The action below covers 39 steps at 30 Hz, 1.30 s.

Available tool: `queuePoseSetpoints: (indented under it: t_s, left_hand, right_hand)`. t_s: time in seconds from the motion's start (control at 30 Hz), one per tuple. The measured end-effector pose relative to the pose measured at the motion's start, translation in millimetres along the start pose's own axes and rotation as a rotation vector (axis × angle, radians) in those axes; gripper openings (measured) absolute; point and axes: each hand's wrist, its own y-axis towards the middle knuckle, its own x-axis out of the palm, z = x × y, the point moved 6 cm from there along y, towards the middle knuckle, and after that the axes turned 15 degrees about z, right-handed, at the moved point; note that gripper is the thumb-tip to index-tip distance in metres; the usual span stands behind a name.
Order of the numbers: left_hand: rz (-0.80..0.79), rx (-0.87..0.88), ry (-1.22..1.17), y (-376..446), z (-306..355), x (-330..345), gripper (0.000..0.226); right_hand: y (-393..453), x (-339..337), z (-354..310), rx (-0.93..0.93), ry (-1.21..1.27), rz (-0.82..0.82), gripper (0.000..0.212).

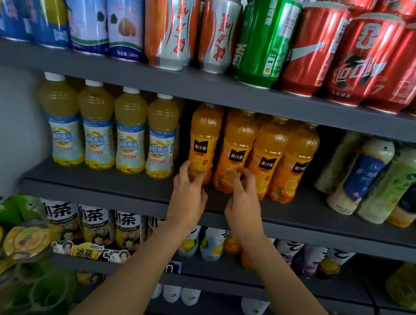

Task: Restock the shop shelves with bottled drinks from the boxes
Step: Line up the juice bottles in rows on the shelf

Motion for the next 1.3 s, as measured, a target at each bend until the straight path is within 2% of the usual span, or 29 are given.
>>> queuePoseSetpoints:
  t_s: [0.1,0.2,0.33,0.43,0.5,0.6,0.7,0.77,0.93,1.07,1.3]
  left_hand:
    - [0.112,0.033,-0.025,-5.2,8.0,-4.9,0.037]
    - [0.183,0.147,-0.114,-16.3,30.7,-8.4,0.035]
    - [0.177,0.249,-0.147,-22.1,65.3,-0.4,0.035]
    - [0.093,0.245,-0.097,-28.1,90.1,24.2,0.039]
    - [0.065,0.152,-0.088,-31.6,99.7,41.0,0.045]
    - [0.131,-0.040,-0.099,-30.3,106.8,52.7,0.048]
    - [0.208,-0.043,-0.018,-34.0,125.4,59.9,0.049]
    - [0.219,-0.075,-0.008,-33.3,131.2,59.4,0.049]
    - [0.246,-0.213,0.055,-44.6,150.5,47.2,0.049]
    - [0.268,-0.343,0.118,-39.3,124.6,26.3,0.052]
    - [0.233,-0.445,0.022,-15.6,85.0,34.5,0.061]
  right_hand:
    - [0.4,-10.6,3.7,0.011,-0.009,-0.006,0.053]
    - [-1.5,-33.7,15.8,0.022,-0.004,0.024,0.045]
    - [-2.3,-77.8,54.5,0.056,-0.080,0.058,0.040]
    - [-2.4,-111.0,97.9,0.184,-0.168,0.052,0.042]
    - [0.4,-125.4,121.9,0.250,-0.195,0.008,0.044]
    - [13.0,-125.7,142.5,0.262,-0.192,-0.129,0.058]
    - [21.8,-116.0,145.1,0.175,-0.148,-0.281,0.065]
    - [22.3,-115.0,144.1,0.142,-0.115,-0.295,0.065]
    - [16.0,-131.3,172.9,0.224,0.022,-0.360,0.068]
    - [17.6,-113.4,162.6,0.303,0.162,-0.387,0.073]
    - [33.9,-76.2,149.4,0.479,0.262,-0.323,0.077]
